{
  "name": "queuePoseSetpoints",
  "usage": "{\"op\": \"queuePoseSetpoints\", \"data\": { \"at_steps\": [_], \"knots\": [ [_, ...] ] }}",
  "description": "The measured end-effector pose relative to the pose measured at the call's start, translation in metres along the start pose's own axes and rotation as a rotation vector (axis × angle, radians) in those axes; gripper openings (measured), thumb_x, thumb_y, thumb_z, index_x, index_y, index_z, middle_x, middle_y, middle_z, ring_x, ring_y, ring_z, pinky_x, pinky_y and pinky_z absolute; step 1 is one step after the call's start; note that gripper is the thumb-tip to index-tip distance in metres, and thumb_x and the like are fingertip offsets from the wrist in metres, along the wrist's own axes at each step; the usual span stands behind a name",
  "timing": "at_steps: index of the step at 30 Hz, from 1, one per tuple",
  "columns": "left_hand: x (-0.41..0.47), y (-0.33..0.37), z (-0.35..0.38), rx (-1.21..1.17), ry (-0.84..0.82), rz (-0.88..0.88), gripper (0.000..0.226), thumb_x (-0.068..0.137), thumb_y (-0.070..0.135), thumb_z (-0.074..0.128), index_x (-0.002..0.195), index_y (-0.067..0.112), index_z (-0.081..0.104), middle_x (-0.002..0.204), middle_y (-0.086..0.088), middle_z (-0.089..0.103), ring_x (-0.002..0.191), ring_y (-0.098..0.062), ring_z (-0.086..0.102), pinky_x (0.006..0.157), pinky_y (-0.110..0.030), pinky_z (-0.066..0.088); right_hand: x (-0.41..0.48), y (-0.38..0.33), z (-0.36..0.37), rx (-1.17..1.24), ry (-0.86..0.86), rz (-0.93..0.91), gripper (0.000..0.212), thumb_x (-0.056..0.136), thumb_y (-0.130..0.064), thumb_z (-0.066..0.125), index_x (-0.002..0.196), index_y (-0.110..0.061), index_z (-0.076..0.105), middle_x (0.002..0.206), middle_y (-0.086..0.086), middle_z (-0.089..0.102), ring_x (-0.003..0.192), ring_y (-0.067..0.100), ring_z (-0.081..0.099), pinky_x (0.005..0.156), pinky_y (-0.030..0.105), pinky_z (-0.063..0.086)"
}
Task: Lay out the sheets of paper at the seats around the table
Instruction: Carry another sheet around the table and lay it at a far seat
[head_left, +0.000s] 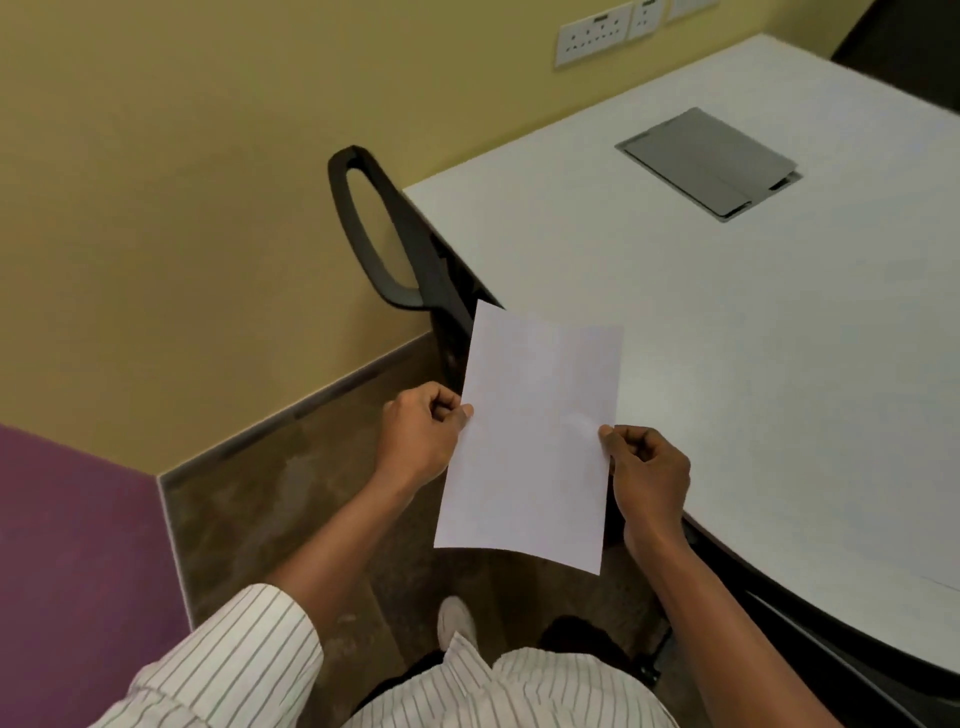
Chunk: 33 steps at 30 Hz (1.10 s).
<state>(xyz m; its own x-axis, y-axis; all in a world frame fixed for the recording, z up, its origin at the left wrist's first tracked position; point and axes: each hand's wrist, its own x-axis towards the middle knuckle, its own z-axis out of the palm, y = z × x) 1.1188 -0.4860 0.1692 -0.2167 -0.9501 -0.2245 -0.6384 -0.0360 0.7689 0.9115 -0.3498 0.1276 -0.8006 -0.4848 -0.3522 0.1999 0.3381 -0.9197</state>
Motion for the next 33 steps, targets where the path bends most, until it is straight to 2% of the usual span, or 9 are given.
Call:
{"op": "queuePoseSetpoints", "data": {
  "at_steps": [2,8,12,17,21,24,29,33],
  "knots": [
    [0.028,0.019,0.001,0.020,-0.032,0.043,0.014,0.099,0.033,0.076,0.092,0.020,0.075,0.089,0.002,0.074,0.085,-0.020,0.072,0.081,-0.049,0.065,0.018,-0.010,0.007,0.011,0.055,0.003,0.010,0.096,-0.027,0.082,0.097,-0.018,0.080,0.095,0.002,0.079,0.088,0.019,0.074,0.086,0.035,0.061],
    [0.104,0.076,0.023,0.026,-0.095,0.139,0.015,0.098,0.032,0.077,0.090,0.019,0.075,0.082,0.000,0.075,0.080,-0.023,0.073,0.076,-0.047,0.066,0.080,-0.039,0.011,0.033,0.180,-0.011,0.015,0.096,-0.027,0.081,0.101,-0.013,0.080,0.096,0.007,0.079,0.084,0.021,0.069,0.086,0.038,0.060],
    [0.169,0.106,0.047,0.048,-0.104,0.169,0.014,0.096,0.030,0.079,0.088,0.019,0.075,0.074,0.003,0.072,0.069,-0.016,0.066,0.073,-0.038,0.063,0.133,-0.054,0.020,0.049,0.207,-0.003,0.010,0.096,-0.024,0.082,0.092,-0.016,0.079,0.083,0.003,0.075,0.076,0.020,0.066,0.084,0.041,0.060],
    [0.258,0.140,0.085,0.101,-0.101,0.138,0.013,0.096,0.027,0.078,0.091,0.016,0.075,0.074,0.007,0.067,0.067,-0.010,0.061,0.068,-0.026,0.047,0.210,-0.072,0.042,0.058,0.184,0.040,0.012,0.095,-0.023,0.083,0.085,-0.018,0.077,0.077,0.002,0.074,0.074,0.020,0.066,0.088,0.048,0.062],
    [0.322,0.160,0.114,0.148,-0.105,0.074,0.013,0.096,0.028,0.077,0.089,0.018,0.074,0.077,0.006,0.068,0.076,-0.020,0.067,0.075,-0.037,0.061,0.266,-0.087,0.054,0.019,0.146,0.080,0.010,0.095,-0.023,0.083,0.088,-0.018,0.078,0.077,0.003,0.075,0.074,0.020,0.068,0.089,0.049,0.063],
    [0.366,0.169,0.134,0.161,-0.111,0.051,0.011,0.095,0.029,0.078,0.092,0.018,0.075,0.080,0.004,0.069,0.087,-0.027,0.072,0.082,-0.043,0.065,0.306,-0.096,0.063,-0.012,0.104,0.091,0.008,0.095,-0.022,0.083,0.090,-0.018,0.077,0.078,0.004,0.077,0.074,0.019,0.072,0.090,0.048,0.064],
    [0.424,0.173,0.157,0.219,-0.137,0.052,0.012,0.094,0.027,0.080,0.093,0.016,0.077,0.080,0.005,0.068,0.089,-0.025,0.071,0.086,-0.040,0.062,0.358,-0.097,0.080,-0.036,0.067,0.146,0.011,0.093,-0.022,0.084,0.086,-0.018,0.077,0.071,0.002,0.078,0.072,0.018,0.074,0.089,0.053,0.065],
    [0.469,0.171,0.170,0.284,-0.168,0.096,0.013,0.093,0.025,0.082,0.094,0.013,0.079,0.076,0.007,0.065,0.085,-0.024,0.067,0.078,-0.033,0.054,0.386,-0.090,0.101,-0.058,0.047,0.191,0.011,0.094,-0.021,0.083,0.086,-0.017,0.076,0.071,0.003,0.078,0.072,0.019,0.076,0.091,0.053,0.065]
  ]
}}
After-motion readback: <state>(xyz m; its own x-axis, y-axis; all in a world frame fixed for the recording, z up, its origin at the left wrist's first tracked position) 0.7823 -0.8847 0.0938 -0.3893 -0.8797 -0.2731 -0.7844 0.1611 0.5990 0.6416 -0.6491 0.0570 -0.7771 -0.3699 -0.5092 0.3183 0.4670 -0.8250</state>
